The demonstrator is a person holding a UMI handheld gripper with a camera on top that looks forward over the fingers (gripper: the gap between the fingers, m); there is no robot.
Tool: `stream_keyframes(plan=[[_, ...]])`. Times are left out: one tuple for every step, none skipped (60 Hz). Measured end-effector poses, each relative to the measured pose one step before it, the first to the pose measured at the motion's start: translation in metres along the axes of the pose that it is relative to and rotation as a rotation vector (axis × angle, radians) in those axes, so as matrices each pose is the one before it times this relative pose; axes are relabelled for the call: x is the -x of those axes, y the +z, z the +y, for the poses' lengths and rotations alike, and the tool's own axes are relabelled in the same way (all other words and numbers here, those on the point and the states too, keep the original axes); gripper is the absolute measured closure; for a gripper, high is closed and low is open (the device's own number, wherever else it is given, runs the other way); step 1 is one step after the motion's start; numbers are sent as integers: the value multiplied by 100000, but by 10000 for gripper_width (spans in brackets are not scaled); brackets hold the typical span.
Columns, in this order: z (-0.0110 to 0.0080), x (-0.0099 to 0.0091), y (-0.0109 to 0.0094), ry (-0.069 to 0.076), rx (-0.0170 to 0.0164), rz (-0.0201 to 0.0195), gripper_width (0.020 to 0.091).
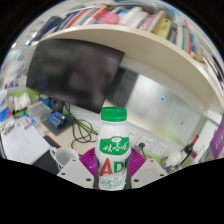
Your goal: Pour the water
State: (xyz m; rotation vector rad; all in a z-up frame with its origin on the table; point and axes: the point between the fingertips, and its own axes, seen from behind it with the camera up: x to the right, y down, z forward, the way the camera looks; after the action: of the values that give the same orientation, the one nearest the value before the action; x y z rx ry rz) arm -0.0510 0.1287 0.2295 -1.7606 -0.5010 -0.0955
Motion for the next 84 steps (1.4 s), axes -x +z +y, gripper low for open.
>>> stream_keyframes(plan=[[287,-173,184,4590,-721,-135,734],[303,-133,218,4012,-457,-26,735],[353,-157,212,3455,-234,45,735],[369,-204,227,2920,-221,169,735],[357,-190,253,2498,-236,232,734],[345,-137,251,2262,-199,110,734],[343,-147,220,2262,-160,208,735],[365,200,158,2370,-270,1261,735],[350,-187,362,1965,-99,-296,735],[423,-36,103,1905,-21,7,735],[320,-58,245,1644,-33,-346,735],[298,-125,227,1442,-167,-55,736],[245,-136,215,1250,-360,275,738],[194,-126,221,997,-526,264,736],[223,-71,201,764,-448,-68,736],[250,43,196,541,-205,368,738],[290,-151,220,268,-14,147,737],[301,-180,206,178,-206,472,737],[232,-178,234,91,-255,340,737],[213,-115,195,193,-428,-5,737],[210,1,199,356,-449,-336,737],[218,-22,176,633,-341,-393,737],[240,-16,145,857,-287,-244,730],[276,-84,140,840,-213,13,729],[337,-119,142,398,-25,122,729],[364,-116,125,-9,90,128,729],[391,-16,113,-24,245,330,730],[609,20,136,166,717,-214,733],[-588,-86,-108,415,-3249,-151,722],[96,-128,-81,168,-579,407,721],[199,-107,-126,50,244,295,720],[-214,58,-93,-78,-1154,-208,722],[147,47,-51,-512,166,21,720],[-52,9,-70,-803,-659,103,720],[10,97,-201,-634,-372,267,720],[35,48,-29,-812,-646,205,720],[-11,20,-34,-906,-693,284,721],[4,24,-72,-744,-563,295,712],[-72,19,-59,-571,-767,459,689],[-18,10,-40,-429,-622,425,682],[-67,11,-55,-180,-692,472,665],[-34,-31,-55,-5,-491,523,653],[-11,-31,-49,42,-220,478,638],[-32,-23,-30,63,-178,550,616],[-43,8,-54,-23,12,505,605],[3,9,-33,-62,6,262,586],[-54,13,19,-165,56,112,573],[4,11,-6,-334,161,101,560],[75,20,1,-465,453,109,548],[150,-3,19,-423,891,166,529],[224,-7,11,-217,1277,95,500],[276,14,14,-96,1466,38,458],[264,65,-15,26,1460,-179,411],[239,92,-48,233,1264,-383,361],[121,80,-106,597,842,-352,318],[103,161,-151,795,172,-508,289],[21,158,-211,733,469,-618,271],[65,45,-150,576,423,-323,259],[13,-85,-273,558,382,75,258],[20,-75,-295,415,382,373,259],[48,-105,-338,290,446,525,260],[53,-85,-386,164,526,544,260],[88,-89,-425,9,668,524,258],[104,-6,-517,73,772,731,261],[82,7,-453,83,719,588,259],[108,-20,-521,139,883,532,258],[113,29,-564,160,988,464,260],[68,83,-621,197,931,330,262],[24,85,-630,224,878,327,260],[1,85,-652,361,833,429,260],[-18,97,-686,511,879,430,265],[-47,61,-756,620,1063,169,264],[-108,236,-726,553,725,104,267],[-254,169,-712,372,660,14,269],[-252,184,-715,365,395,107,269],[-235,146,-692,210,550,294,270],[-194,132,-669,171,677,412,270],[-234,130,-679,161,543,351,271],[-314,160,-654,121,209,292,271],[-313,140,-623,143,40,329,268],[-232,128,-596,35,307,459,267],[-229,90,-504,-25,354,553,268],[-207,70,-543,-24,311,551,268],[-242,65,-518,5,195,544,268]])
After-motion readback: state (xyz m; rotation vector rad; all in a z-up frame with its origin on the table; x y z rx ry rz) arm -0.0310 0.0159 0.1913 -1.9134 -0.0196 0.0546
